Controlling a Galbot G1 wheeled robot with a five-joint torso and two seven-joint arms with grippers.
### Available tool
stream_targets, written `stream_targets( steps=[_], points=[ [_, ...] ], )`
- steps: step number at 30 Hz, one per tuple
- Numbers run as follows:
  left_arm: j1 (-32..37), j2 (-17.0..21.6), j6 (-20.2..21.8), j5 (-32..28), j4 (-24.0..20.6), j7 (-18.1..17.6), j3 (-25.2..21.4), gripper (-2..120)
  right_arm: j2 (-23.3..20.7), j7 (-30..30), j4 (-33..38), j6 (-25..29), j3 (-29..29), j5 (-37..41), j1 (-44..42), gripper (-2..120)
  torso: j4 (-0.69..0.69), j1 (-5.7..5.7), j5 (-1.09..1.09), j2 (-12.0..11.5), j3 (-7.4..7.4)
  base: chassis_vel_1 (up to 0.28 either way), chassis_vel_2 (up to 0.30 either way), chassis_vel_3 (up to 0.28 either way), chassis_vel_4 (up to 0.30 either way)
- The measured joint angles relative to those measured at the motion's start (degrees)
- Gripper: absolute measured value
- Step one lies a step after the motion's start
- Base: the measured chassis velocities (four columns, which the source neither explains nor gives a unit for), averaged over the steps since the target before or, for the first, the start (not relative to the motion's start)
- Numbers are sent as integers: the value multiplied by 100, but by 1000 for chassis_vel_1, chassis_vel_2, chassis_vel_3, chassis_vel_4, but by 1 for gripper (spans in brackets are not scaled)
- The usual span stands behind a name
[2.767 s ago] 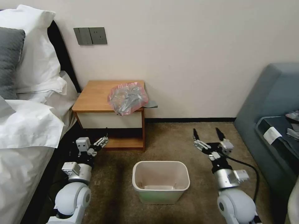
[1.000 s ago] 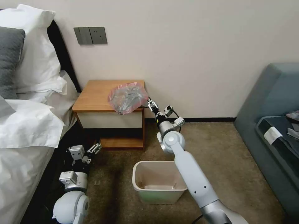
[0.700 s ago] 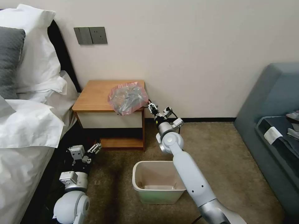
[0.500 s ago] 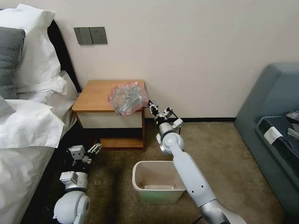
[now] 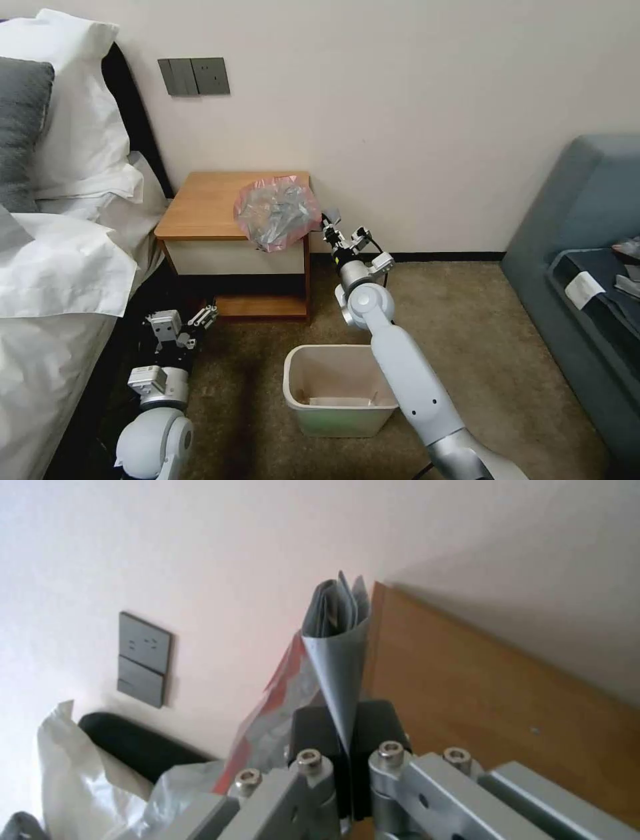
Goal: Pick up the garbage bag from the table and place it over the trash can.
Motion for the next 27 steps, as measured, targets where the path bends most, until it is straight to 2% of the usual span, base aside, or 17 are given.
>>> stream_targets(
  steps=[3,6,7,11,16,19,23,27],
  points=[
    [-25,5,1,-24,4,-7,-5,99,-96,225,395,125,-90,15,-219,0,0,0,1,0,0,0,0,0,0],
    [-48,-20,1,-89,-23,-17,-6,99,-311,743,1261,273,-266,12,-728,0,1,0,1,0,0,0,0,0,0],
    [-48,-20,1,-89,-23,-17,-6,99,-311,743,1261,273,-266,12,-728,0,1,0,1,0,0,0,0,0,0],
    [-127,-17,10,-195,-23,-66,-5,99,-526,1266,2170,271,-350,-45,-1329,0,0,0,1,0,-1,0,0,0,0],
    [-206,16,34,-315,-30,-106,-26,99,-714,1686,2839,207,-448,-204,-1760,0,0,0,1,0,-1,0,0,0,0],
    [-274,65,90,-479,-55,-171,-48,99,-1003,2097,3388,96,-568,-360,-2223,0,0,0,1,0,-1,0,0,0,0],
    [-309,89,117,-569,-71,-213,-64,99,-1238,2208,3664,-21,-638,-442,-2564,0,1,0,0,1,-1,0,0,0,0],
    [-332,133,134,-638,-89,-226,-73,99,-1642,2298,4167,-218,-742,-629,-3412,0,-1,0,0,1,-1,0,0,0,0]
  ],
)
